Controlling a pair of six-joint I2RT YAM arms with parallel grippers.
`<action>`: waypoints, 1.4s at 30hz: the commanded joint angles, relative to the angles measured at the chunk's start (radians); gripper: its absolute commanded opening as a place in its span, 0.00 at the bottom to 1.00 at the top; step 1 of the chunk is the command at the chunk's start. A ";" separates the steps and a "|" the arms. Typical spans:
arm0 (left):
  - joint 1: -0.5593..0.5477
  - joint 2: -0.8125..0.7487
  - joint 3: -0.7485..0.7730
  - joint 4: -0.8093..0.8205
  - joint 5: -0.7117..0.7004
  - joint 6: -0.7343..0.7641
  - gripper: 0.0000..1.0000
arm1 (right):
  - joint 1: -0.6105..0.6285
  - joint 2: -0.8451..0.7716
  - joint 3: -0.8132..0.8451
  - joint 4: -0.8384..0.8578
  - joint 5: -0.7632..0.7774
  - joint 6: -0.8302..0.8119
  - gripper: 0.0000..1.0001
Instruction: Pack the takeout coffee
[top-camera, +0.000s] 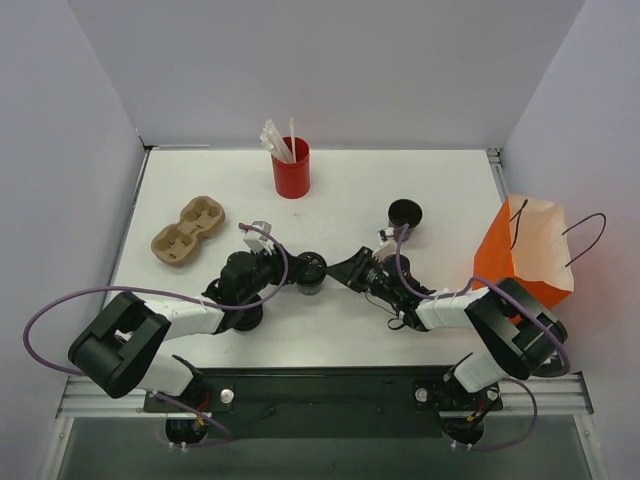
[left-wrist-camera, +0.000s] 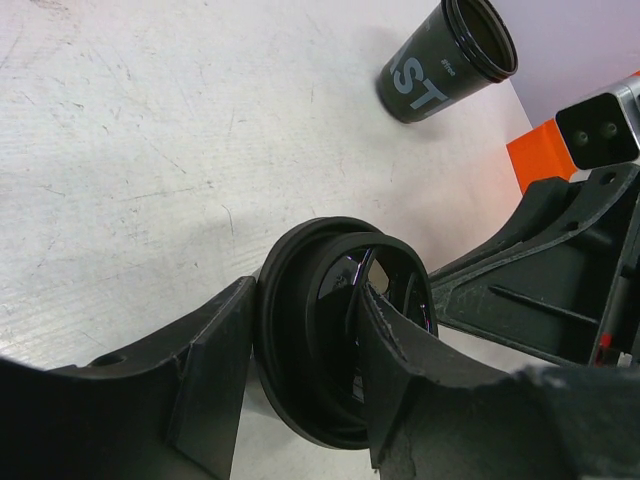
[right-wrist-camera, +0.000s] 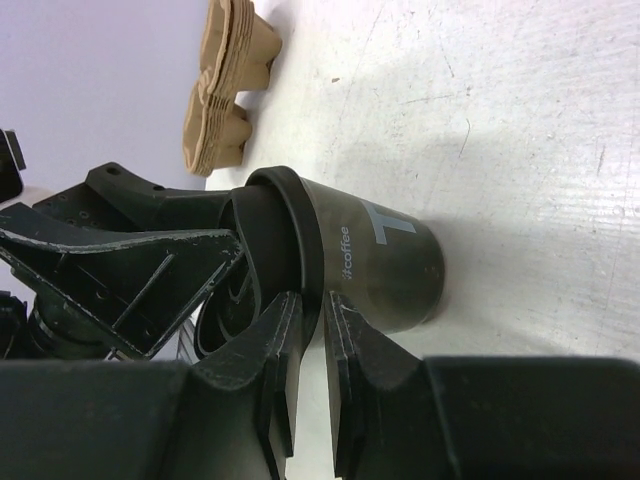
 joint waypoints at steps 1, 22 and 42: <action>-0.019 0.070 -0.061 -0.300 0.033 0.035 0.52 | 0.042 0.080 -0.104 -0.283 0.130 -0.050 0.15; 0.033 0.171 0.043 -0.213 0.282 0.213 0.52 | -0.213 -0.145 0.444 -0.873 -0.400 -0.488 0.35; 0.033 0.205 0.054 -0.190 0.274 0.216 0.52 | -0.213 0.001 0.521 -0.927 -0.401 -0.528 0.29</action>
